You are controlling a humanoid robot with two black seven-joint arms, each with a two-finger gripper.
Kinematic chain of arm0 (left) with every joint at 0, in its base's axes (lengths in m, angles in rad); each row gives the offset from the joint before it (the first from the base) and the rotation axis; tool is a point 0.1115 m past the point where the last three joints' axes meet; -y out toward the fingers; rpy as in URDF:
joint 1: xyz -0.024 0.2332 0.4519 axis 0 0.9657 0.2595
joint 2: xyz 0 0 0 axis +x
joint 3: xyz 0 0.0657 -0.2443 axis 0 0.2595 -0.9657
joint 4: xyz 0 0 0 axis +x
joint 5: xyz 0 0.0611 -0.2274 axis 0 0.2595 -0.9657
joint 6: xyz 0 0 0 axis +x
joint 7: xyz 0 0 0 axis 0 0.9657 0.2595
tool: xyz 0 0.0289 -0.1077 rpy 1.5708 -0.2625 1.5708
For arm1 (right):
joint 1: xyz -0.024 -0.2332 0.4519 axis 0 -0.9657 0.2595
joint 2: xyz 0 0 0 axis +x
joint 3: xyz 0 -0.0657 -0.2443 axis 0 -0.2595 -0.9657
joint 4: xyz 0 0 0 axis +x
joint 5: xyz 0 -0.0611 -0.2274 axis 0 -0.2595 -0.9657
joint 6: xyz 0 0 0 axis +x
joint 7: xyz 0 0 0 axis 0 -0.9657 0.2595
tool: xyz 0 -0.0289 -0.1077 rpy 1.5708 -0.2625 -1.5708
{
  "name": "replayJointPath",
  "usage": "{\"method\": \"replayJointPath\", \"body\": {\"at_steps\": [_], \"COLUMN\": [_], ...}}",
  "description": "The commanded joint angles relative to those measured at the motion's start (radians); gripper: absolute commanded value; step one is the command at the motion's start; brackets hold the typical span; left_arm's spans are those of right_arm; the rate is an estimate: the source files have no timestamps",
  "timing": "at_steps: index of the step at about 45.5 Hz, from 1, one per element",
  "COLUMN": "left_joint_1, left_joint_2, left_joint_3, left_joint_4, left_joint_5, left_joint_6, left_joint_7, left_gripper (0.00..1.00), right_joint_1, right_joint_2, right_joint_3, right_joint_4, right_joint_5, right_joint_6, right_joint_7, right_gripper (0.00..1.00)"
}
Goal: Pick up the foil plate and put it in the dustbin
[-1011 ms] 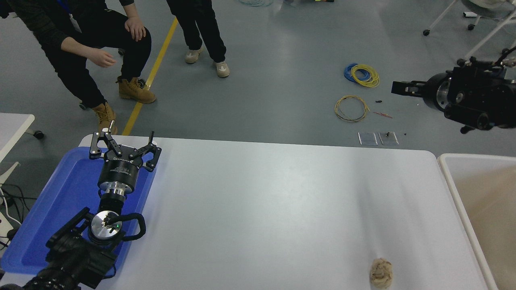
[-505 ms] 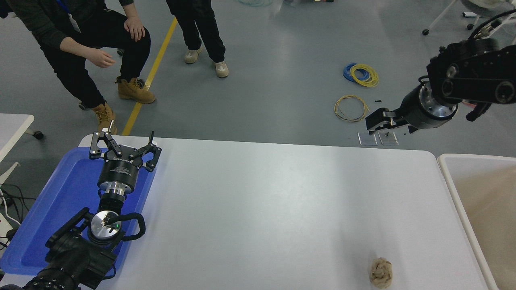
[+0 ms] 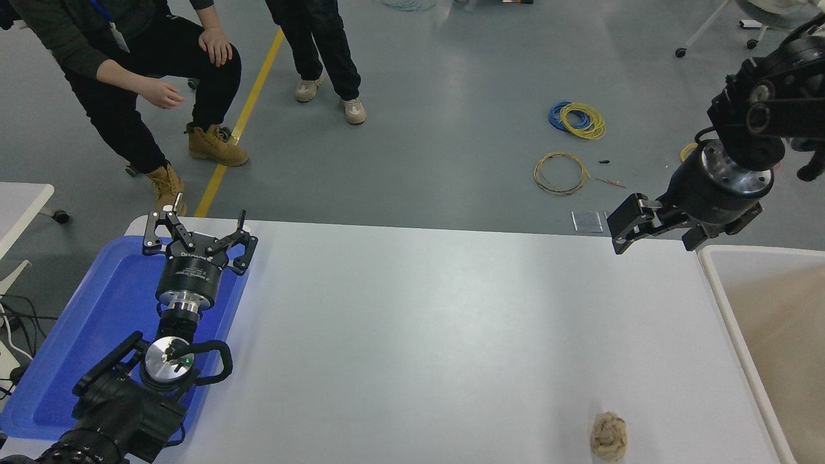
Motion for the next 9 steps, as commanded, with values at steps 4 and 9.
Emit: {"method": "replayJointPath", "body": {"at_steps": [4,9], "left_joint_1": [0.0,0.0], "left_joint_2": [0.0,0.0], "left_joint_3": [0.0,0.0], "left_joint_4": [0.0,0.0], "left_joint_5": [0.0,0.002], "left_joint_6": [0.0,0.0], "left_joint_7": [0.0,0.0], "left_gripper": [1.0,1.0], "right_joint_1": [0.018,0.018], "right_joint_2": [-0.01,-0.01], "right_joint_3": [-0.003,-0.003], "right_joint_4": [0.023,0.023], "right_joint_5": [0.022,0.022], "right_joint_6": [0.018,0.018], "right_joint_7": [-0.001,-0.002], "right_gripper": [1.0,1.0]}}
